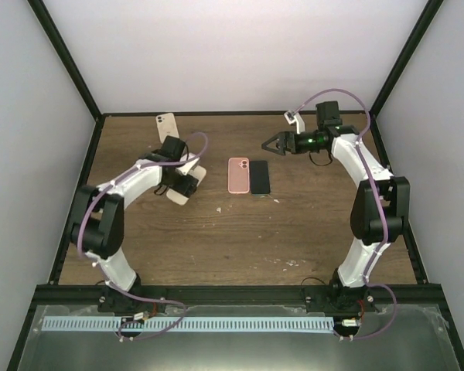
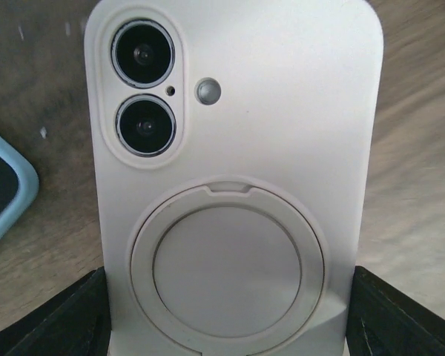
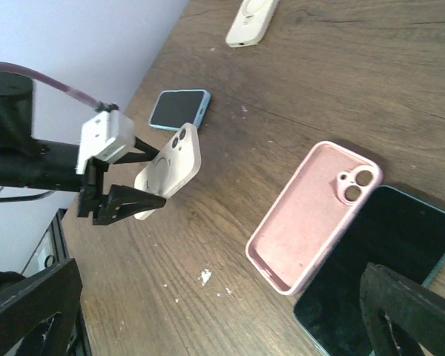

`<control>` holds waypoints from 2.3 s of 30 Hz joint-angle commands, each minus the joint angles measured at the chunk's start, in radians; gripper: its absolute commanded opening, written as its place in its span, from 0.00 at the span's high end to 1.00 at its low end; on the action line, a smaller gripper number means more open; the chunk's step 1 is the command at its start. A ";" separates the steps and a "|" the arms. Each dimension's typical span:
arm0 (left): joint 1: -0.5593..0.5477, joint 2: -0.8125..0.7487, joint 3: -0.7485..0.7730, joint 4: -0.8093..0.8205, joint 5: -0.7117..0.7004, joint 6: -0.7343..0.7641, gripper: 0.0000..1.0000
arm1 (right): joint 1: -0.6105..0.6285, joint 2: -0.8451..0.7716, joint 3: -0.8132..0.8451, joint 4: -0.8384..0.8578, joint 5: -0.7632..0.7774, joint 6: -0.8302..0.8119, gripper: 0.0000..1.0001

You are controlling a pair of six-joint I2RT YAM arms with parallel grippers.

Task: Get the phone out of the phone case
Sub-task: Pick up the phone at the center of the board.

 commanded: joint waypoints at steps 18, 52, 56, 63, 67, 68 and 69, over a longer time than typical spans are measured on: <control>-0.149 -0.396 0.062 -0.015 0.365 0.053 0.63 | 0.102 -0.198 0.082 -0.076 -0.125 -0.212 0.08; -0.393 -0.320 0.153 0.042 -0.095 0.193 0.45 | 0.254 -0.019 0.016 -0.067 -0.254 0.136 0.99; -0.406 -0.332 0.153 0.048 -0.167 0.239 0.10 | 0.223 -0.027 0.022 -0.035 -0.286 0.191 0.99; -0.552 -0.398 0.001 0.208 -0.454 0.442 0.00 | 0.126 -0.048 -0.034 0.147 -0.408 0.415 0.99; -0.642 -0.387 -0.075 0.333 -0.608 0.569 0.00 | 0.104 -0.062 -0.075 0.225 -0.441 0.524 0.99; -0.663 -0.381 -0.096 0.379 -0.647 0.615 0.00 | 0.101 -0.063 -0.085 0.241 -0.450 0.552 0.99; -0.679 -0.373 -0.122 0.436 -0.685 0.683 0.01 | 0.100 -0.064 -0.097 0.263 -0.460 0.577 0.99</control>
